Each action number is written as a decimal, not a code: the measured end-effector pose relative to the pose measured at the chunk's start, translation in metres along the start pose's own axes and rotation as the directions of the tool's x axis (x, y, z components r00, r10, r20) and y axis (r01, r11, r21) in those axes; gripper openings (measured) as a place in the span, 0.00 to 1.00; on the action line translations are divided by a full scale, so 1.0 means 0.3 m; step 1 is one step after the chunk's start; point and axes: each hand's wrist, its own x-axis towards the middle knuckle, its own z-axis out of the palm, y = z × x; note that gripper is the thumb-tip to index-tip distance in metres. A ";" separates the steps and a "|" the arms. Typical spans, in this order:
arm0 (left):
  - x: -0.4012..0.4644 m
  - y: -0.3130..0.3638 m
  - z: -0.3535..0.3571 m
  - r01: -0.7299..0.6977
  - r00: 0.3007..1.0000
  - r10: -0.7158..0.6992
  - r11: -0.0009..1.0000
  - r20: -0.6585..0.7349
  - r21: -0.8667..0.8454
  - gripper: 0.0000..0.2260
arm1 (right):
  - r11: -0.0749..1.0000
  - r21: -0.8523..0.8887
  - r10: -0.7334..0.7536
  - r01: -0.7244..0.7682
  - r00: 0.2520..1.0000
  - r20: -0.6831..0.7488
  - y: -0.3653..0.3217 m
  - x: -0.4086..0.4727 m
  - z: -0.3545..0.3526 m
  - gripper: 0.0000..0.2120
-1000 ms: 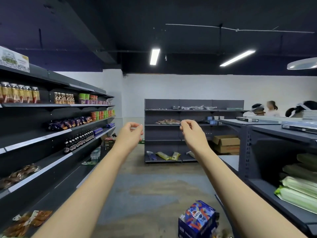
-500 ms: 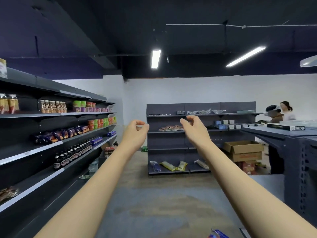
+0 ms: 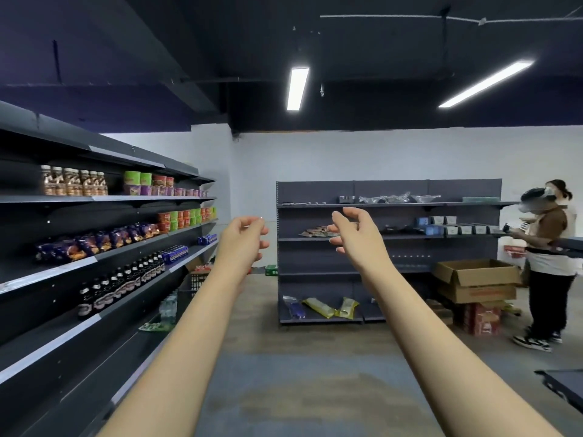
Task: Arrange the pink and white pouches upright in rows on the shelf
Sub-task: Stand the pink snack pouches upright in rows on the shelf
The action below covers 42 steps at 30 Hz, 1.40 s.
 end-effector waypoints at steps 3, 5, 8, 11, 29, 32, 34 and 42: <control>0.223 -0.086 0.012 -0.004 1.000 0.004 1.000 0.003 0.001 0.08 | 1.000 0.013 0.003 -0.003 1.000 -0.026 0.087 0.176 0.133 0.19; 0.376 -0.142 0.026 -0.004 1.000 0.004 1.000 0.011 0.017 0.09 | 1.000 0.012 0.014 -0.014 1.000 -0.025 0.144 0.299 0.209 0.18; 0.584 -0.223 0.054 -0.011 1.000 0.010 0.999 0.023 0.038 0.08 | 1.000 -0.023 0.000 -0.001 1.000 -0.030 0.225 0.463 0.280 0.14; 0.751 -0.318 0.089 -0.004 0.999 0.002 0.999 0.043 0.039 0.06 | 0.998 -0.063 -0.001 -0.002 0.998 -0.057 0.316 0.603 0.321 0.14; 1.585 -0.764 0.503 -0.110 0.992 0.113 0.992 0.049 -0.054 0.07 | 0.995 0.054 -0.079 0.088 0.986 -0.148 0.906 1.479 0.473 0.03; 1.735 -0.836 0.612 -0.137 0.988 0.141 0.988 0.056 -0.068 0.07 | 0.993 0.054 -0.096 0.104 0.987 -0.126 1.008 1.667 0.479 0.04; 1.834 -0.885 0.672 -0.142 0.988 0.146 0.988 0.052 -0.067 0.07 | 0.992 0.059 -0.100 0.108 0.986 -0.135 1.076 1.787 0.484 0.06; 2.245 -1.144 0.830 -0.092 0.996 0.092 0.994 0.000 0.061 0.11 | 0.999 -0.033 -0.018 0.013 0.986 -0.169 1.428 2.172 0.504 0.11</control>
